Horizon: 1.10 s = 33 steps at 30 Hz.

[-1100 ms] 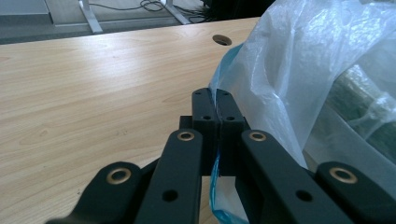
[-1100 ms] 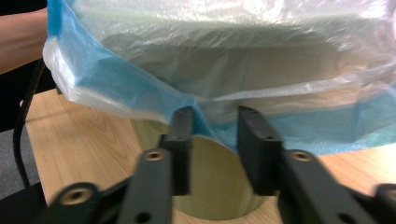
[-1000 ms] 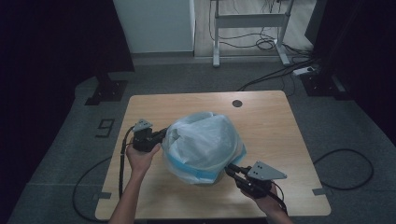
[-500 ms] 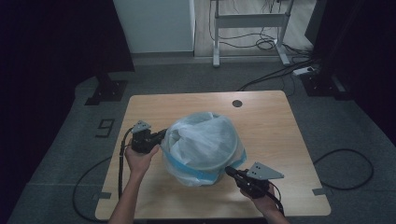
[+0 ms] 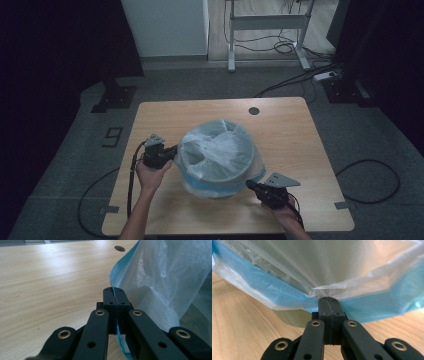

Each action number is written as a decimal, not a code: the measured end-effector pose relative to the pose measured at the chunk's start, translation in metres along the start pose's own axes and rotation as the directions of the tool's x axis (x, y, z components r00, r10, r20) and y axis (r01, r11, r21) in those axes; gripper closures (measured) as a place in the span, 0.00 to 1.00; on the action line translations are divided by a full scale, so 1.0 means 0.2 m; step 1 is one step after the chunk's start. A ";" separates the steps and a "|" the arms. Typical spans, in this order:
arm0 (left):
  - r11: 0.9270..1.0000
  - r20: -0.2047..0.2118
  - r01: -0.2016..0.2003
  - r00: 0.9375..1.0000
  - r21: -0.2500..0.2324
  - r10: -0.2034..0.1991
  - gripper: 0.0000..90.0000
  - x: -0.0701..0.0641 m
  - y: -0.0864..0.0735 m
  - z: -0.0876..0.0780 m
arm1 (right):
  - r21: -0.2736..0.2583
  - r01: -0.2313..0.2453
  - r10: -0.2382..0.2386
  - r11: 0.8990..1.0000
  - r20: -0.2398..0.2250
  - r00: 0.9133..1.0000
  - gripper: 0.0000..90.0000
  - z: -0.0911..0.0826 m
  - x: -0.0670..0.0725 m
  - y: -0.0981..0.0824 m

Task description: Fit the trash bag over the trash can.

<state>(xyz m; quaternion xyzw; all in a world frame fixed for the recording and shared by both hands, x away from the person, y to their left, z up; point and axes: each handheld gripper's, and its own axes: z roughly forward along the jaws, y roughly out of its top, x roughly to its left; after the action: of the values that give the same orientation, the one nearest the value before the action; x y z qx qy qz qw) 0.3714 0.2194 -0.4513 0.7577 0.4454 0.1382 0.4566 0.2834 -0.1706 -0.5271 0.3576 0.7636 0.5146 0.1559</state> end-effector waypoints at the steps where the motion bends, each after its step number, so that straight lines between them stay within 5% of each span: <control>1: 1.000 0.002 0.001 1.000 0.003 -0.001 0.99 0.00 -0.01 0.00 | 0.006 -0.004 0.004 1.000 0.004 1.000 0.99 0.00 -0.01 -0.01; 10: 0.999 0.009 -0.032 0.999 0.040 0.031 0.99 -0.05 -0.02 0.03 | 0.048 -0.022 0.020 0.999 0.040 0.999 0.99 0.01 -0.07 -0.04; 15: 0.999 0.024 -0.009 1.000 0.033 0.008 0.99 -0.05 -0.05 0.04 | 0.042 -0.024 0.023 0.999 0.040 0.999 0.99 -0.01 -0.08 -0.05; 19: 1.000 0.027 0.006 1.000 0.019 -0.006 0.99 -0.04 -0.06 0.03 | -0.054 -0.028 0.030 0.998 0.029 0.999 0.74 -0.07 -0.07 -0.01; 24: 1.000 0.030 0.013 0.999 0.015 -0.014 0.99 -0.03 -0.06 0.03 | -0.179 -0.008 0.013 0.984 0.024 1.000 0.46 -0.14 -0.08 0.09; 29: 1.000 0.031 0.014 0.999 0.011 -0.014 0.99 -0.03 -0.06 0.03 | -0.214 0.000 0.001 0.977 0.001 1.000 0.41 -0.16 -0.16 0.19; 33: 1.000 0.030 0.018 0.999 0.005 -0.018 0.99 -0.03 -0.06 0.04 | -0.208 -0.003 0.010 0.978 0.033 0.999 0.41 -0.16 -0.20 0.21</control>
<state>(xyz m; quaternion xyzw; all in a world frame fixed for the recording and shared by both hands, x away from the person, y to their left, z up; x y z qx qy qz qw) 0.3655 0.2130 -0.4646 0.7569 0.4455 0.1216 0.4625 0.3082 -0.2118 -0.4812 0.3505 0.7016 0.5861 0.2035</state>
